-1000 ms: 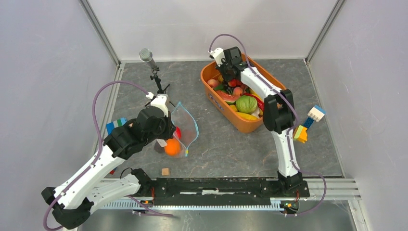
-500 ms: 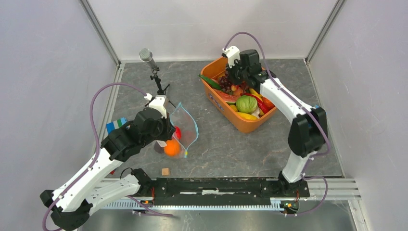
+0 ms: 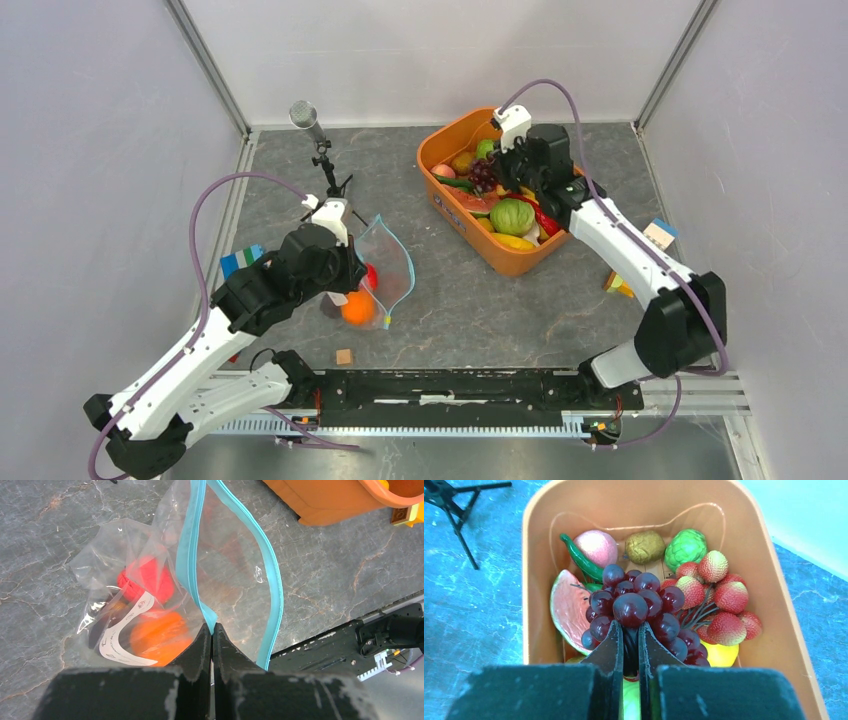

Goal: Place the food in the zip-top bag and seal the zipper

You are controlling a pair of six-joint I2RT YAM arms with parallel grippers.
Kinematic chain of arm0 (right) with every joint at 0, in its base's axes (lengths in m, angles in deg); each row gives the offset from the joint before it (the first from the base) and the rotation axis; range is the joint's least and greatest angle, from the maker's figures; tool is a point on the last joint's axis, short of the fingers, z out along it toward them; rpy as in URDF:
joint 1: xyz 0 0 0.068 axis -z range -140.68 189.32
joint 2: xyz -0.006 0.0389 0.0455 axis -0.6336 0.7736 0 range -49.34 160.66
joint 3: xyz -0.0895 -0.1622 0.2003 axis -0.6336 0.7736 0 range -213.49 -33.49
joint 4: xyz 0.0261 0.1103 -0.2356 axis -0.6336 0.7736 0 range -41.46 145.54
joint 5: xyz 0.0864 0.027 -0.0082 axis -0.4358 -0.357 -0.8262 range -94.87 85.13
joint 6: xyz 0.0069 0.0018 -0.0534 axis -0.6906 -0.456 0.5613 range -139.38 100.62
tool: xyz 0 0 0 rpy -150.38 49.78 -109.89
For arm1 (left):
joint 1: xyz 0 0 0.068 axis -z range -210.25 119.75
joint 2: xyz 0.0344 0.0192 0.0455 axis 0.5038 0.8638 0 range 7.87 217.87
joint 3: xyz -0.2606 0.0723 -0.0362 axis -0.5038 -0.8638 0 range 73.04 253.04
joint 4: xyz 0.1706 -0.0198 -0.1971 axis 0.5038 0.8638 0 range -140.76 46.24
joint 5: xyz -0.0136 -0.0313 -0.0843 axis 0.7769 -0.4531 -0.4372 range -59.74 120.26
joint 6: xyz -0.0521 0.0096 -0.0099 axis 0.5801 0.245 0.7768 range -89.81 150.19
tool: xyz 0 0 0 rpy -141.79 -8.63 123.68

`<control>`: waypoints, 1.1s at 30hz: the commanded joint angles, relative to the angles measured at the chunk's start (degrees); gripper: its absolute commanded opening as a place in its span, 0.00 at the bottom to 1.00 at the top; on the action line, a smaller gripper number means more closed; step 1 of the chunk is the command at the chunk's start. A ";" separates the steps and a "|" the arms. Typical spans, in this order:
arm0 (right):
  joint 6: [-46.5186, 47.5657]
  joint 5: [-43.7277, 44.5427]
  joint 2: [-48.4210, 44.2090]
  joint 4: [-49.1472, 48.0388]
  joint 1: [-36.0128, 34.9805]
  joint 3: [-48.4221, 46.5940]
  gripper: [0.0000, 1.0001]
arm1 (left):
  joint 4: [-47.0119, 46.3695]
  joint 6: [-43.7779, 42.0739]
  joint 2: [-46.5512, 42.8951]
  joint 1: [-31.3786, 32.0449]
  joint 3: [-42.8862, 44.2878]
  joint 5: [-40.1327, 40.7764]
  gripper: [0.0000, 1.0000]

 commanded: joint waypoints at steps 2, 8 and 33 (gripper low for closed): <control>-3.01 -4.14 -8.46 -7.08 0.07 0.35 0.00 | -2.84 1.58 0.17 -0.26 -0.23 -1.10 0.02; -7.45 -9.13 -14.40 -9.74 0.00 3.36 0.00 | -3.10 1.87 -0.10 -0.26 -0.43 -1.48 0.02; -20.70 -28.20 -24.03 -24.94 -14.73 17.14 0.00 | -4.82 2.38 0.68 -0.26 -0.89 -2.82 0.02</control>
